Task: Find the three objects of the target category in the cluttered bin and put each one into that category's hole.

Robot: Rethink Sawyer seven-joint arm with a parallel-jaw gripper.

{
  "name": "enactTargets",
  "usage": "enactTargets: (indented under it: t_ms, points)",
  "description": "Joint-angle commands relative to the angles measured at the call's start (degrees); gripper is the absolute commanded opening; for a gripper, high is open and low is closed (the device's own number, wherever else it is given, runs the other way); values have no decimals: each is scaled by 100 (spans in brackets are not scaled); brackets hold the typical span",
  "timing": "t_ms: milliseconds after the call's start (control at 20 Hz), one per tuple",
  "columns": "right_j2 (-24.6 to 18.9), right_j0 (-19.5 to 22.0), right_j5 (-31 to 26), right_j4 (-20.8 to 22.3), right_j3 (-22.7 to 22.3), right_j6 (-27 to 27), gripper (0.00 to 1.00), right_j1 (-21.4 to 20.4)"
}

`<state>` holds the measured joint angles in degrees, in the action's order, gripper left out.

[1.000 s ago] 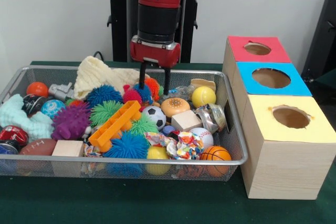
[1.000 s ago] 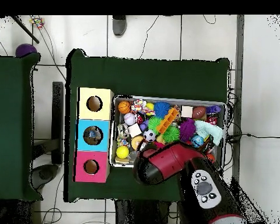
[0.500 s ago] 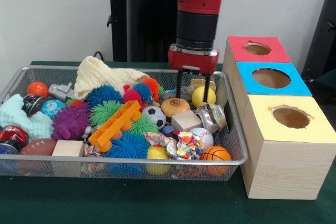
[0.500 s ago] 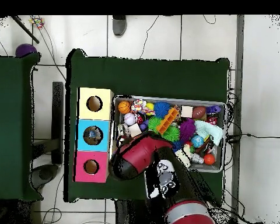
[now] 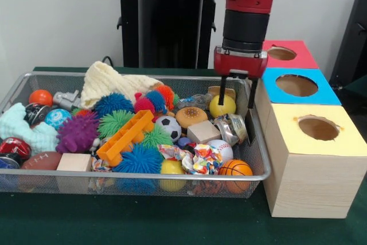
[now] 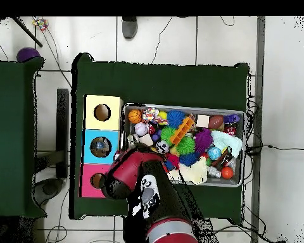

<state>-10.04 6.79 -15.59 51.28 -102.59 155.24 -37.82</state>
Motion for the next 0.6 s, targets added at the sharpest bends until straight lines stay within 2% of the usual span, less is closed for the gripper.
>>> enactTargets:
  t_ms: [50,400,600]
  points:
    - [84,607,216,155,141,-282,100,187]
    - [-58,1493,421,524,23,-775,100,215]
    - [-28,1757,594,794,59,-768,100,296]
